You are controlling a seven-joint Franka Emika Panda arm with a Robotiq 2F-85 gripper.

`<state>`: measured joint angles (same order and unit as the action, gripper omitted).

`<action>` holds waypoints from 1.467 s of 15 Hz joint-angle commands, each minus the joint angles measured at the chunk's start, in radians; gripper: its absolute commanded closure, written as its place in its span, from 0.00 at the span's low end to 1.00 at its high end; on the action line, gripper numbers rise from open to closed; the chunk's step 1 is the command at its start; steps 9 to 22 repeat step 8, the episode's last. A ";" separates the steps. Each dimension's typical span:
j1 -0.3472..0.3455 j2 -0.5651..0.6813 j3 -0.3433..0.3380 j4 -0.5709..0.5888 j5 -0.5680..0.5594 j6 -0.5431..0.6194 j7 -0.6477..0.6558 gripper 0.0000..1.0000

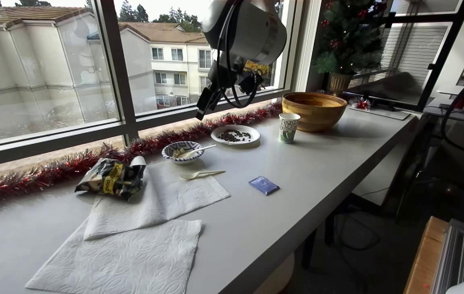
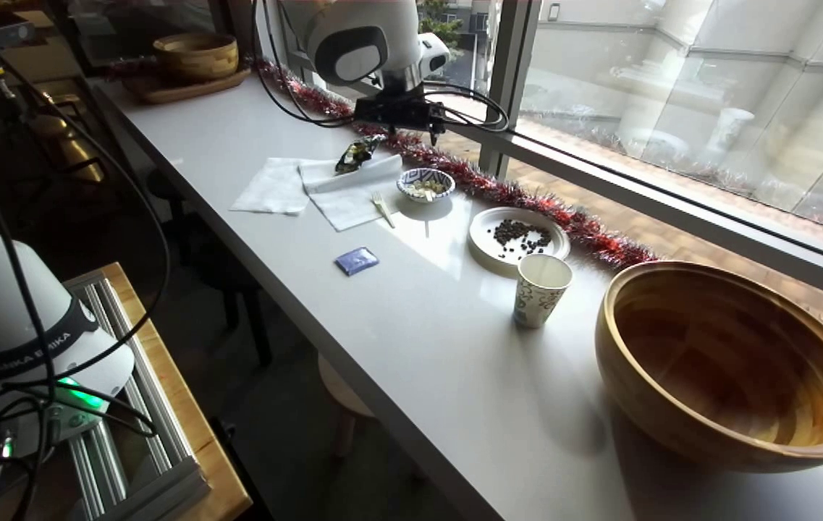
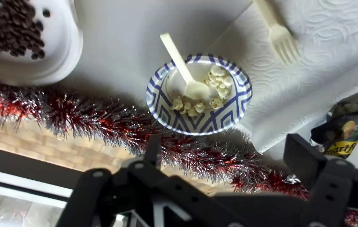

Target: Use the spoon to shift some of the white objects to the cup

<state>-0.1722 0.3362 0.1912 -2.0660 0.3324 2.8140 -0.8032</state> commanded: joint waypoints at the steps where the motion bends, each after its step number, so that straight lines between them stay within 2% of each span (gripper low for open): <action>1: 0.079 -0.249 -0.151 -0.178 -0.232 -0.189 0.254 0.00; 2: 0.090 -0.303 -0.174 -0.182 -0.310 -0.286 0.312 0.00; 3: 0.079 -0.329 -0.151 -0.200 -0.291 -0.363 0.270 0.00; 4: 0.070 -0.379 -0.132 -0.164 -0.177 -0.451 0.185 0.00; 5: 0.082 -0.264 -0.161 -0.133 -0.233 -0.336 0.222 0.00; 6: 0.089 -0.309 -0.163 -0.133 -0.217 -0.398 0.211 0.00; 8: 0.102 -0.361 -0.164 -0.134 -0.208 -0.447 0.210 0.00; 22: 0.102 -0.361 -0.164 -0.134 -0.208 -0.447 0.210 0.00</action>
